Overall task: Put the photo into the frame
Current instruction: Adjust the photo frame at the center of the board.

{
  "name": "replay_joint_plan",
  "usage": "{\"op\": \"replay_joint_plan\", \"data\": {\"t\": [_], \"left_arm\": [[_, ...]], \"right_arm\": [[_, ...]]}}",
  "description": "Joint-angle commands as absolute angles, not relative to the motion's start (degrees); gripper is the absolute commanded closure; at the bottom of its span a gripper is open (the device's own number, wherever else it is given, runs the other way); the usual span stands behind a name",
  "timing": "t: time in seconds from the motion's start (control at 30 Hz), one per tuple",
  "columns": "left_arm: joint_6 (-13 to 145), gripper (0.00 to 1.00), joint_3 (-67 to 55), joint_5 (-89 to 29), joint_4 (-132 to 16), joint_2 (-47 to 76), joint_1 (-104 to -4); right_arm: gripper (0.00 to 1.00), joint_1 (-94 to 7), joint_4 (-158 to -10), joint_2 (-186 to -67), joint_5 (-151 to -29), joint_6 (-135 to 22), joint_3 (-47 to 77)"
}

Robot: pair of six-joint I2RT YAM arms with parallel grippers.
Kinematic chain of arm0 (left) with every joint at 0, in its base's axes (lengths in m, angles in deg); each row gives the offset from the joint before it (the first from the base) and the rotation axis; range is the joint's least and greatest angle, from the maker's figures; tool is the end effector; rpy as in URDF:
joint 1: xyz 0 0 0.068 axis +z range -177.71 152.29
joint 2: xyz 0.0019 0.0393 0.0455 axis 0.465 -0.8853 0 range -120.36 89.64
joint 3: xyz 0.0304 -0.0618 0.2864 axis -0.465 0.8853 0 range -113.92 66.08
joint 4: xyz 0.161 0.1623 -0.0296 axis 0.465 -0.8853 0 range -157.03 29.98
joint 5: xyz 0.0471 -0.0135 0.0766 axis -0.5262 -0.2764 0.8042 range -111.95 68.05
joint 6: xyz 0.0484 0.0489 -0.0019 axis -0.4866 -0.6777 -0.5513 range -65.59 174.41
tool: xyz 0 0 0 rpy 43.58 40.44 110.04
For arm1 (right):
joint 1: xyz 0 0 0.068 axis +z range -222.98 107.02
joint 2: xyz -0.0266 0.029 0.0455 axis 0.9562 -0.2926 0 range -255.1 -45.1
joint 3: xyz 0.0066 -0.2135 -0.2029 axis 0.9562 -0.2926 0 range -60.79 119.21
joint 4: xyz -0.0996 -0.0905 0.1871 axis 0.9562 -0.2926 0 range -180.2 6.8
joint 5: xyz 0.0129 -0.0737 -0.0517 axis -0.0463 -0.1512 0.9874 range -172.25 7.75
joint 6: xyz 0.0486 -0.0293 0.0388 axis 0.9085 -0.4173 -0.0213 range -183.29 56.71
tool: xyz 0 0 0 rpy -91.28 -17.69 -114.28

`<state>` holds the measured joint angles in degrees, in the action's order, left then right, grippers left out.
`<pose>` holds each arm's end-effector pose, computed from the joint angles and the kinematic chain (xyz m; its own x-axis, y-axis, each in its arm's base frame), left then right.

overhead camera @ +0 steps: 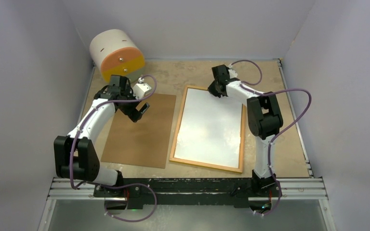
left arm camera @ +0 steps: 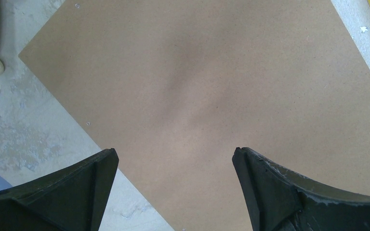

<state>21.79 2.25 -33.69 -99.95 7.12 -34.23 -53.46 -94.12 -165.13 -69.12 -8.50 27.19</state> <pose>0.2663 -0.0418 0.2768 -0.5977 0.5995 -0.5324 0.6395 0.7569 0.1344 0.4456 0.1446 0.2128 -0.5083 0.6640 -0.5484 0.4275 0.7473 0.5087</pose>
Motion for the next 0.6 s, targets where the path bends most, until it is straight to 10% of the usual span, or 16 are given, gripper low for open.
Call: {"op": "replay_joint_plan", "data": {"t": [0.0, 0.57], "left_arm": [[21.86, 0.00, 2.71, -34.29, -98.63, 6.85, -34.39], [21.43, 0.00, 3.06, -34.86, -98.94, 7.84, -34.39]], "right_arm": [[0.91, -54.06, -92.79, -164.94, -69.69, -9.68, 26.71], [0.94, -54.53, -95.33, -167.71, -68.77, -9.32, 24.11]]}}
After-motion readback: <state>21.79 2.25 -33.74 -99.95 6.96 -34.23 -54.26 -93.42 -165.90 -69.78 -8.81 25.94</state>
